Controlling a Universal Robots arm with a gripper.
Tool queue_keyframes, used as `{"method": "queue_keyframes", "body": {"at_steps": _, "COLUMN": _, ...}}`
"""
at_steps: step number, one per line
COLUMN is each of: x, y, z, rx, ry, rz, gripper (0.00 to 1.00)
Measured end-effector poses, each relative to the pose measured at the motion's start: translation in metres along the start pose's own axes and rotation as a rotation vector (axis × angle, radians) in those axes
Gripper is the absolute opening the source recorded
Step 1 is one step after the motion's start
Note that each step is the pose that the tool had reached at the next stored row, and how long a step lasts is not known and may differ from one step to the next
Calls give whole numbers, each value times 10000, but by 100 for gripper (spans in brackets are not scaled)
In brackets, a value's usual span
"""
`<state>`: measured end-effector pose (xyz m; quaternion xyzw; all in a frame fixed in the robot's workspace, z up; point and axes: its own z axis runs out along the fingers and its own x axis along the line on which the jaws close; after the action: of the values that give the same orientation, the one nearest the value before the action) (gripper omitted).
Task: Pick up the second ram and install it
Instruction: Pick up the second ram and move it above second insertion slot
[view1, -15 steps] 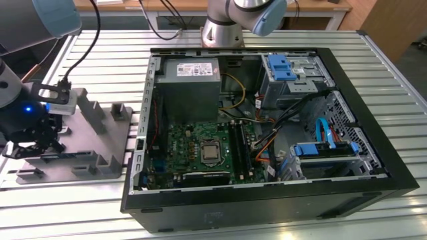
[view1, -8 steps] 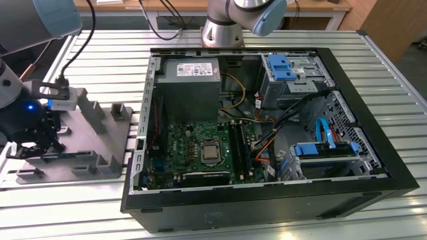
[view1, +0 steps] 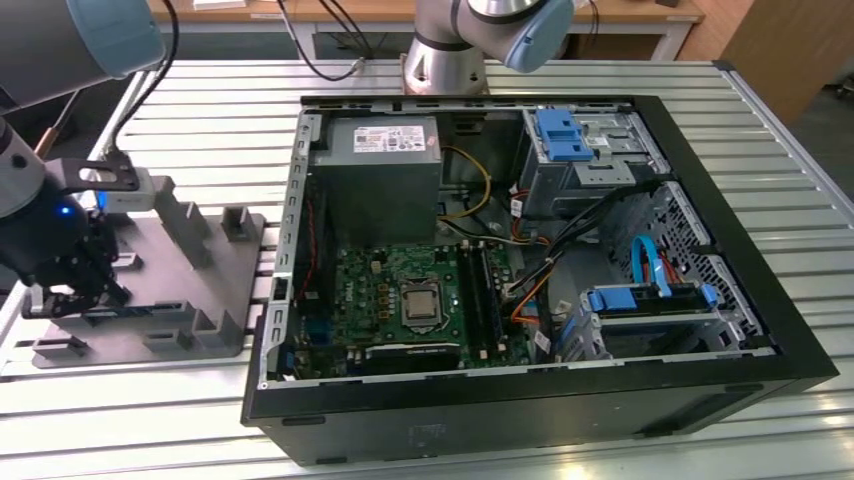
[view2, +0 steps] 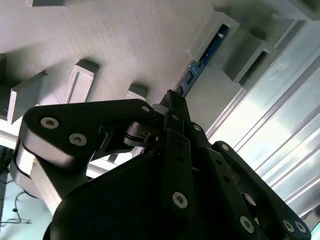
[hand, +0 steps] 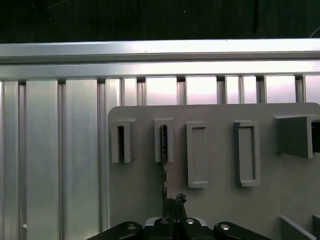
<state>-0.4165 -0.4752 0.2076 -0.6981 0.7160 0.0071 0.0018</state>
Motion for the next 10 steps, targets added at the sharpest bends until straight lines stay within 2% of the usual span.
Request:
{"method": "queue_keyframes", "body": {"at_steps": 4, "x": 0, "y": 0, "z": 3, "rx": -8, "ry": 4, "rz": -599, "gripper": 10}}
{"method": "queue_keyframes", "body": {"at_steps": 10, "x": 0, "y": 0, "z": 3, "rx": -8, "ry": 3, "rz": -608, "gripper": 11}}
